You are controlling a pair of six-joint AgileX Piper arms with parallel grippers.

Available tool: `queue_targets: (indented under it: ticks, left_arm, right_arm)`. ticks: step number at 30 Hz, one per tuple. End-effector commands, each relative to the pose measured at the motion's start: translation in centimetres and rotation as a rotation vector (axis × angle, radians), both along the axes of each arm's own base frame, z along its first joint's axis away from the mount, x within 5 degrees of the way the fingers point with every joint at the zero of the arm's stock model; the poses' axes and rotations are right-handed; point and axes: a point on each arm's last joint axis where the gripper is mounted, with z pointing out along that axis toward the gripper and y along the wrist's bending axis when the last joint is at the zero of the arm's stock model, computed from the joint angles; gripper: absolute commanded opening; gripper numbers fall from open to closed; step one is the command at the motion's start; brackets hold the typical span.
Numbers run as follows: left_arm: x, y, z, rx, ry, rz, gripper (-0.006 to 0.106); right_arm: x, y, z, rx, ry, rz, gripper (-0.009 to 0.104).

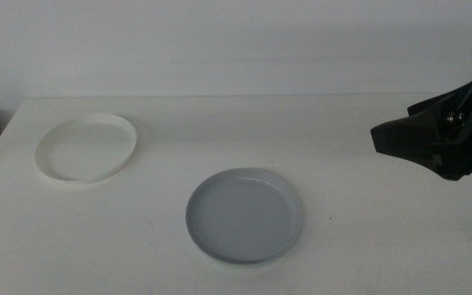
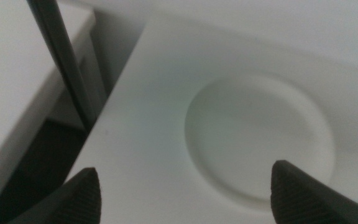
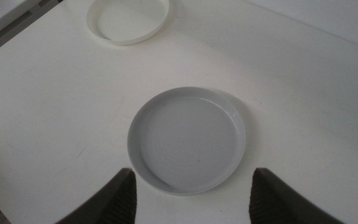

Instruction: Stack the three bowls on top of each other.

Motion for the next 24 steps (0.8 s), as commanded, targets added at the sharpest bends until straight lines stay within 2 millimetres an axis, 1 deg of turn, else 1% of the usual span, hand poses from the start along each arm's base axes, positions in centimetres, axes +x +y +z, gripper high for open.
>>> queue_targets:
  ticks: [1,4,8,11,13,16,19,24]
  left_arm:
    - [1.1,0.4,0.9,-0.003,-0.07,0.02,0.105]
    - [3.0,0.2,0.2,-0.017,0.006,-0.014,0.105]
    - [6.2,0.9,-1.4,-0.036,0.101,-0.031,0.105]
    - [8.5,1.4,-2.7,-0.048,0.146,-0.036,0.105]
    - [9.9,1.7,-4.1,-0.062,0.181,-0.039,0.105]
    - [11.4,2.0,-6.4,-0.109,0.221,-0.03,0.105]
    - [12.6,2.1,-8.2,-0.139,0.238,-0.025,0.105]
    - [13.9,2.4,-10.4,-0.148,0.279,-0.034,0.105]
  right_arm:
    - [-0.1,-0.1,1.4,0.042,-0.076,-0.012,0.047]
    - [-0.1,-0.1,1.4,0.042,-0.076,-0.012,0.047]
    - [-0.1,-0.1,1.4,0.042,-0.076,-0.012,0.047]
    - [-0.1,-0.1,1.4,0.042,-0.076,-0.012,0.047]
    - [-0.1,-0.1,1.4,0.042,-0.076,-0.012,0.047]
    - [-0.1,-0.1,1.4,0.042,-0.076,-0.012,0.047]
    - [-0.1,-0.1,1.4,0.042,-0.076,-0.012,0.047]
    - [-0.1,-0.1,1.4,0.042,-0.076,-0.012,0.047]
